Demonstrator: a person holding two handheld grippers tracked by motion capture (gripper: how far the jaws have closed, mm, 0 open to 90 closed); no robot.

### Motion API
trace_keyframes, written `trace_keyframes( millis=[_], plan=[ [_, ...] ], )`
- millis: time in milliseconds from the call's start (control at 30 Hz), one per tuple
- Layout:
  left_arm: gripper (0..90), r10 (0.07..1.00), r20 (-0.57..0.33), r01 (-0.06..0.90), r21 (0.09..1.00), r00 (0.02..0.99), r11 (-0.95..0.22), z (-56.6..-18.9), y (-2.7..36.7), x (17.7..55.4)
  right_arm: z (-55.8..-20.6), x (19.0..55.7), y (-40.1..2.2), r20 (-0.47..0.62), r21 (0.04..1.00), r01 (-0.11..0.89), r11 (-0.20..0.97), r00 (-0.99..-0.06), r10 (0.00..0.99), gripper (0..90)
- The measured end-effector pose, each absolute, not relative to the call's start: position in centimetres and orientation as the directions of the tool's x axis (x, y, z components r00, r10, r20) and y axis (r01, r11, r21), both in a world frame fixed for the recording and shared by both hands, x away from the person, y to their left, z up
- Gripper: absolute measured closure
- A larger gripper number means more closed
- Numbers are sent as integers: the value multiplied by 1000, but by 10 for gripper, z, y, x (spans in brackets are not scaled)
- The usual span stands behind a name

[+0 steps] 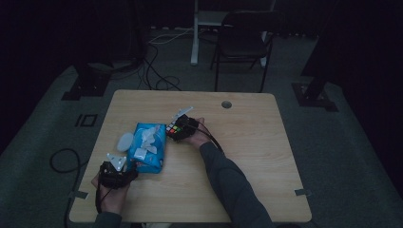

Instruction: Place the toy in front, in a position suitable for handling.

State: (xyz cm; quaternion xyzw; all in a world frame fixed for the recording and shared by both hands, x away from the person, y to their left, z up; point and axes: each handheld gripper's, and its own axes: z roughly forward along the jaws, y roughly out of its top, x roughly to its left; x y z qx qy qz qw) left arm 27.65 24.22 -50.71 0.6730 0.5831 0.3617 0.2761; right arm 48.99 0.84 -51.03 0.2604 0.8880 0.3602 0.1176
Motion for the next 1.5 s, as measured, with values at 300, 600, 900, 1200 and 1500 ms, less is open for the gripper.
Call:
trace_keyframes(
  millis=[300, 600, 900, 1200, 1500],
  plan=[
    [353, 992, 123, 598, 794, 22, -112, -507, 263, 292, -494, 463, -30, -53, 708, 355, 611, -836, 546, 338],
    [383, 995, 90, 603, 791, 52, -103, -507, 274, 300, -491, 433, -79, -46, 715, 356, 601, -834, 549, 338],
    [384, 996, 61, 614, 784, 71, -92, -505, 285, 305, -501, 411, -102, -45, 716, 363, 597, -829, 557, 338],
    [395, 995, -7, 619, 784, 100, -57, -491, 294, 300, -512, 409, -109, -17, 718, 385, 580, -824, 567, 338],
    [395, 984, 5, 555, 825, 179, -105, -465, 287, 305, -517, 409, -112, 1, 729, 390, 563, -823, 568, 337]
  ],
)
